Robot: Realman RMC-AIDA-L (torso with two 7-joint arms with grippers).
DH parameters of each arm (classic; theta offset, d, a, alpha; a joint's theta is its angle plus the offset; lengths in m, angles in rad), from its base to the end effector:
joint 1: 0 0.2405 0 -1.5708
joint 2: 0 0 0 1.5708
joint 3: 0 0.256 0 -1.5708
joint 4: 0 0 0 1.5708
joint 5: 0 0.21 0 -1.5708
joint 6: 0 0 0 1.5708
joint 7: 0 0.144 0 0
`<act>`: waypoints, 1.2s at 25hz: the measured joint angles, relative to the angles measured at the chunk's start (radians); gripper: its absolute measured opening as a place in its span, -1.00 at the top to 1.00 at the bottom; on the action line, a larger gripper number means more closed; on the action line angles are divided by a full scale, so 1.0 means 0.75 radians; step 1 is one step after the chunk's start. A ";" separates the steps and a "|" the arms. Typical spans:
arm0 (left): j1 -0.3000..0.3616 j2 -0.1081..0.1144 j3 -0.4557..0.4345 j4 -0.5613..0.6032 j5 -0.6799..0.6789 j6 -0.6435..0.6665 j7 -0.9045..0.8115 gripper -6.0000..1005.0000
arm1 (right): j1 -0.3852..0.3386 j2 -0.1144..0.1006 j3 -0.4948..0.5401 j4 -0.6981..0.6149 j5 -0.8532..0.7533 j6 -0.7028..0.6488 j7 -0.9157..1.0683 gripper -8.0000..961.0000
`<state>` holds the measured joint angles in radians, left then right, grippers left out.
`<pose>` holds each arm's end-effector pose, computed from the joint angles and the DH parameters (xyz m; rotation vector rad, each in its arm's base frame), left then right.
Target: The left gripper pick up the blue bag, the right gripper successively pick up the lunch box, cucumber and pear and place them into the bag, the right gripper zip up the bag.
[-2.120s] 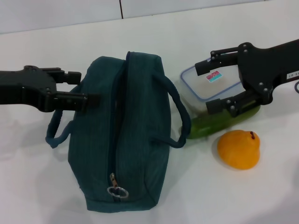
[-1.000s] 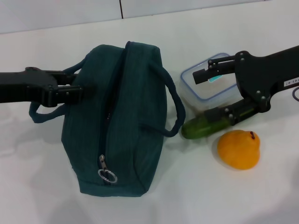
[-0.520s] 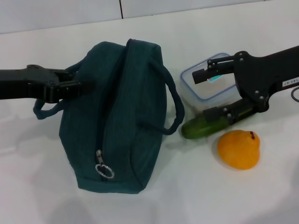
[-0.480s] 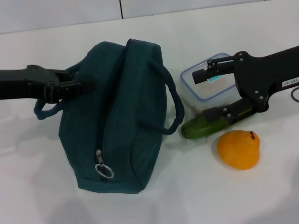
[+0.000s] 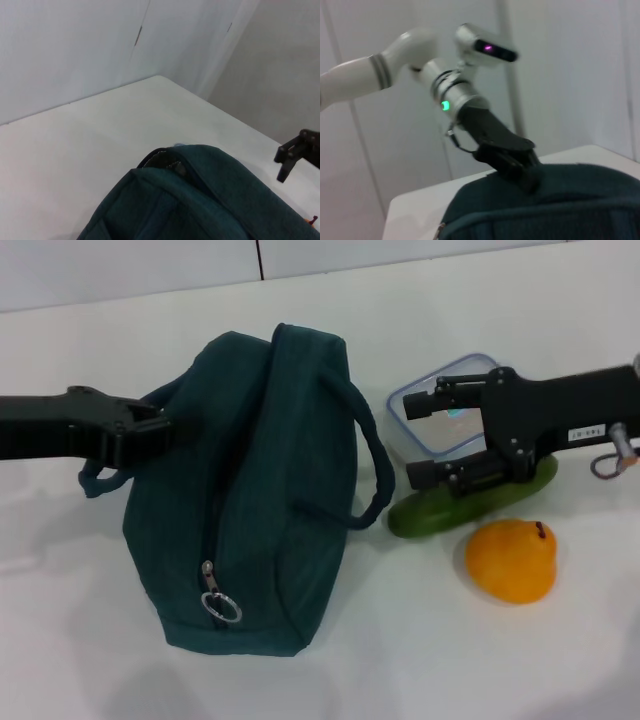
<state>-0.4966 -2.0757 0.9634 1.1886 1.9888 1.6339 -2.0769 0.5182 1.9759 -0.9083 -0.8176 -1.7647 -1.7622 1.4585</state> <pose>-0.1903 0.3422 0.0421 -2.7995 -0.8788 -0.4984 0.2196 0.3275 0.0468 -2.9118 0.3293 0.8116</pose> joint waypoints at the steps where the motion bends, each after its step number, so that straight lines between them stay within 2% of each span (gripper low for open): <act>1: 0.000 -0.002 -0.001 -0.001 0.002 -0.003 0.002 0.66 | -0.005 0.003 0.004 0.027 0.008 0.018 0.003 -0.81; 4: 0.002 -0.006 -0.004 -0.002 0.006 -0.010 0.015 0.70 | -0.019 0.016 0.083 0.144 0.052 0.063 0.010 -0.81; 8: 0.002 -0.009 -0.004 -0.004 -0.004 -0.017 0.061 0.77 | -0.063 0.043 0.360 0.342 0.177 0.094 -0.023 -0.81; 10: 0.000 -0.010 -0.004 -0.009 -0.006 -0.022 0.065 0.81 | -0.087 0.045 0.495 0.482 0.273 0.120 -0.061 -0.81; 13: -0.001 -0.010 -0.004 -0.012 -0.006 -0.028 0.071 0.90 | -0.118 0.039 0.588 0.597 0.363 0.162 -0.086 -0.81; 17: -0.001 -0.010 0.003 -0.013 -0.007 -0.057 0.096 0.90 | -0.136 0.034 0.636 0.643 0.424 0.269 -0.054 -0.81; 22: -0.015 -0.010 0.004 -0.014 -0.007 -0.062 0.122 0.90 | -0.128 0.006 0.641 0.751 0.479 0.384 0.102 -0.81; 25: -0.019 -0.010 0.004 -0.021 0.001 -0.062 0.126 0.90 | -0.132 0.007 0.644 0.776 0.517 0.429 0.170 -0.81; 30: -0.017 -0.011 0.004 -0.043 0.009 -0.076 0.155 0.90 | -0.151 0.025 0.645 0.840 0.618 0.470 0.255 -0.81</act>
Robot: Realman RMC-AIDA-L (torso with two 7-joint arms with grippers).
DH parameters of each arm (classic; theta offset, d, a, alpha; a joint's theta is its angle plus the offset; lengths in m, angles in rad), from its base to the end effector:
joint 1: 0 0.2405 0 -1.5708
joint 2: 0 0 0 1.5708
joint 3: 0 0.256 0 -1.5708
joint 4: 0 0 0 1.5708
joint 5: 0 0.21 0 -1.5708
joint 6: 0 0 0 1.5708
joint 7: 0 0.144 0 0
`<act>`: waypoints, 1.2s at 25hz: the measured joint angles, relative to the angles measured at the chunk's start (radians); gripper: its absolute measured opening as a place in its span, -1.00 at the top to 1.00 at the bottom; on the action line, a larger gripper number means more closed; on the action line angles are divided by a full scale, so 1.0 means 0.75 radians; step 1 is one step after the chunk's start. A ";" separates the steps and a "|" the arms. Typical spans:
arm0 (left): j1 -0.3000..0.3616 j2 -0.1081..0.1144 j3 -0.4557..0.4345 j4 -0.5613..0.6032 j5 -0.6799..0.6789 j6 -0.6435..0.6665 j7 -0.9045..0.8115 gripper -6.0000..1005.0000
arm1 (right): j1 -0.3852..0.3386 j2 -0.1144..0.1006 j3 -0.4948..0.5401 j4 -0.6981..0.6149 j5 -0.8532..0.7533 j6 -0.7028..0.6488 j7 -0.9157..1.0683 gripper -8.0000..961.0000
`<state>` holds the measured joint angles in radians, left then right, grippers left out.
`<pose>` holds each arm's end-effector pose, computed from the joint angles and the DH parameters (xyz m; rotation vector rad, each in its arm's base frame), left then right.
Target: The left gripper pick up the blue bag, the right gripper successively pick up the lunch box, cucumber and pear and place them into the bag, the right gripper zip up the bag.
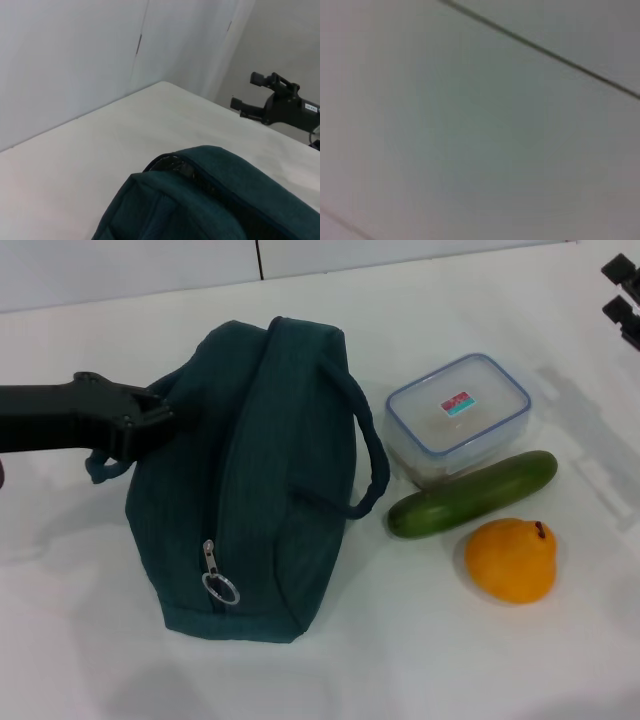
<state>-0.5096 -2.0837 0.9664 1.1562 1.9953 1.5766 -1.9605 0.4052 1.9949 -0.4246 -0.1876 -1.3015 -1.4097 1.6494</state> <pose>-0.1910 0.3501 0.0358 -2.7909 -0.7368 -0.4896 0.3445 0.3197 0.0593 -1.4791 1.4084 1.5597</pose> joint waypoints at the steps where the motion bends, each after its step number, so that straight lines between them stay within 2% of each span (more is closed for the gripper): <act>1: 0.002 0.000 0.000 -0.001 0.000 -0.003 0.001 0.90 | -0.001 0.000 0.000 0.030 0.024 0.004 0.001 -0.81; 10: 0.000 -0.001 0.004 -0.012 0.004 -0.004 0.003 0.90 | 0.010 0.020 -0.017 0.132 0.053 0.109 0.102 -0.81; 16: 0.006 -0.001 0.004 -0.013 0.005 -0.003 0.008 0.90 | 0.036 0.022 -0.020 0.211 0.051 0.194 0.168 -0.81; 21: -0.006 -0.001 0.014 -0.044 0.004 -0.002 0.022 0.90 | 0.045 0.024 -0.035 0.214 0.051 0.252 0.235 -0.81; 30: -0.016 -0.002 0.022 -0.064 0.001 -0.015 0.006 0.90 | 0.087 0.022 -0.155 0.197 0.050 0.296 0.361 -0.81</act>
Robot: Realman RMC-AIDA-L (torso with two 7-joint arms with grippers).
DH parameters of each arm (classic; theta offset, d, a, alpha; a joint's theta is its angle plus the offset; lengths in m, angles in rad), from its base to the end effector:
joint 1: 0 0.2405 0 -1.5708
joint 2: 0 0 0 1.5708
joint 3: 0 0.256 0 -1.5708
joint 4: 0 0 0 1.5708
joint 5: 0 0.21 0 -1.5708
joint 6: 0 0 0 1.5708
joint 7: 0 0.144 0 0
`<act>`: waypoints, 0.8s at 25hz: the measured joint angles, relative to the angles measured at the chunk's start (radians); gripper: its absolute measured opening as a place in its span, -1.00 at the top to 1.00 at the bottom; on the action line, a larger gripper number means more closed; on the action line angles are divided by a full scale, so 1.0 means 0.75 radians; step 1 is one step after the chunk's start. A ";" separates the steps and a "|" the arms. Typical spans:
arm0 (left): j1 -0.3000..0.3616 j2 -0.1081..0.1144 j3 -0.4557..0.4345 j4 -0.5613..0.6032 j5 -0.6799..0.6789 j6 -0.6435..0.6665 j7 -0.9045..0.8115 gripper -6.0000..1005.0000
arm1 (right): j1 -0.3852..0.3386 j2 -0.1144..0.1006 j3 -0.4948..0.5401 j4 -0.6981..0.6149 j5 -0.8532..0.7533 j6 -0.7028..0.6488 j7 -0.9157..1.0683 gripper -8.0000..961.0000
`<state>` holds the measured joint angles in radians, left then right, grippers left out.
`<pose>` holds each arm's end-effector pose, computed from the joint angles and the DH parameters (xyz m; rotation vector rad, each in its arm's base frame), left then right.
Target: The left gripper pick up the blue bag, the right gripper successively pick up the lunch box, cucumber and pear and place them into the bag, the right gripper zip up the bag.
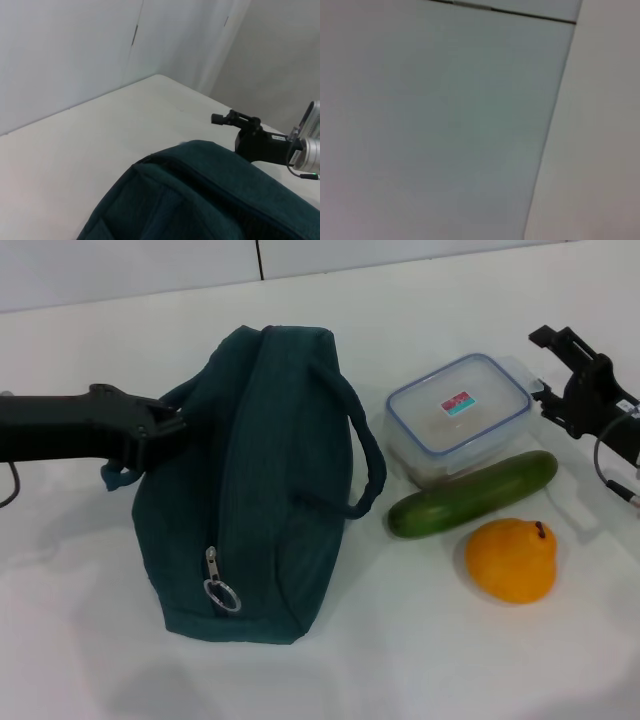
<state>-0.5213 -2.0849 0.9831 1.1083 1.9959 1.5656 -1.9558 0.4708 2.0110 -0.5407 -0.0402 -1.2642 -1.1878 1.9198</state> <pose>-0.1928 0.3502 0.0254 -2.8131 -0.7709 -0.4864 0.3479 0.3290 -0.0001 -1.2171 1.9397 1.5146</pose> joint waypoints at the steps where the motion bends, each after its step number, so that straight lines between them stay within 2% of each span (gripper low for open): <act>1: 0.000 0.000 0.000 0.000 -0.001 0.000 0.000 0.90 | 0.003 -0.001 -0.012 -0.001 0.000 0.006 0.016 -0.81; 12: -0.014 -0.001 0.003 0.001 -0.002 -0.003 0.000 0.90 | 0.056 -0.009 -0.078 -0.004 0.000 0.047 0.095 -0.81; 20: -0.026 0.000 0.002 0.000 0.002 -0.004 0.000 0.90 | 0.079 -0.002 -0.089 -0.020 0.000 0.052 0.102 -0.81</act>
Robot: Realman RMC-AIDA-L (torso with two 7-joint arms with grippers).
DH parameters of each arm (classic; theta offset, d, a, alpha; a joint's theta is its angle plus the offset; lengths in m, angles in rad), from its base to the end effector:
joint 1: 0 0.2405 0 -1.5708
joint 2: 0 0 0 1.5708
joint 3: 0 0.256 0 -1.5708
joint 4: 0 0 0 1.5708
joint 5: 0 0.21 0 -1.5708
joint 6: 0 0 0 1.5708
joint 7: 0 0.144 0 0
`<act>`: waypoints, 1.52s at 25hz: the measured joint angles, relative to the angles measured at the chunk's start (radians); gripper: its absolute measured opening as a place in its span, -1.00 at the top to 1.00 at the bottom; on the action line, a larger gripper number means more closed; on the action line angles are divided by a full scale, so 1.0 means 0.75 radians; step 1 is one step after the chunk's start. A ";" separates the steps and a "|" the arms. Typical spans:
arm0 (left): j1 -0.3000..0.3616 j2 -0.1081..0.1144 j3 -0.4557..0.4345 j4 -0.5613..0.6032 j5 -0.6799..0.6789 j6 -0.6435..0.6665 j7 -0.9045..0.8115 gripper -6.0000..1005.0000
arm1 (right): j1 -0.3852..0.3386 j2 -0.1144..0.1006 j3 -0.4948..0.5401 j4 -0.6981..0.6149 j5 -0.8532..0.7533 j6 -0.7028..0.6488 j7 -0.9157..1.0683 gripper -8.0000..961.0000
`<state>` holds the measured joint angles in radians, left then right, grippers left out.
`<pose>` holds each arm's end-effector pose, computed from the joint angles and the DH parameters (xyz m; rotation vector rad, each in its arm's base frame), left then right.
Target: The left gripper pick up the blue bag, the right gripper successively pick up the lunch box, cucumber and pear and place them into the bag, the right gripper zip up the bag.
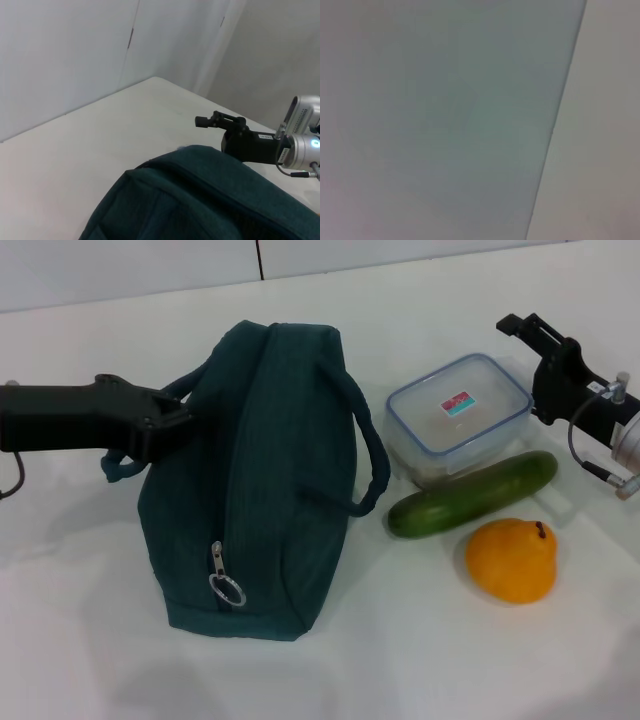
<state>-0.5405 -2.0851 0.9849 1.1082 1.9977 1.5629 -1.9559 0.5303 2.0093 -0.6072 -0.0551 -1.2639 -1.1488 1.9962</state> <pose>-0.1862 0.3540 0.0250 -2.8221 -0.7443 -0.4859 0.3305 0.3490 -0.0055 -1.2749 2.0036 1.4885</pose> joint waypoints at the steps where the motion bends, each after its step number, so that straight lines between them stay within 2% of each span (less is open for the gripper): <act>1: 0.000 0.000 0.000 0.000 0.000 0.000 0.000 0.90 | -0.001 0.002 0.000 -0.008 0.000 0.001 0.000 -0.81; 15: 0.002 0.003 0.000 0.005 0.001 0.000 0.001 0.90 | -0.006 0.010 -0.001 -0.013 0.000 -0.012 -0.009 -0.69; 17: 0.002 0.003 0.000 0.004 0.001 0.001 0.000 0.90 | -0.006 0.011 -0.002 -0.008 0.000 -0.009 -0.009 -0.25; 28: 0.001 0.005 0.000 0.008 0.001 0.005 0.000 0.90 | 0.001 0.019 -0.021 0.002 -0.003 -0.013 -0.010 0.55; 38: 0.011 0.004 -0.001 0.011 -0.023 0.010 0.004 0.90 | -0.033 0.012 -0.001 -0.018 0.039 -0.111 -0.211 0.72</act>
<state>-0.5321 -2.0824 0.9838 1.1167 1.9806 1.5706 -1.9528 0.5053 2.0187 -0.6082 -0.0687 -1.2343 -1.2319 1.8381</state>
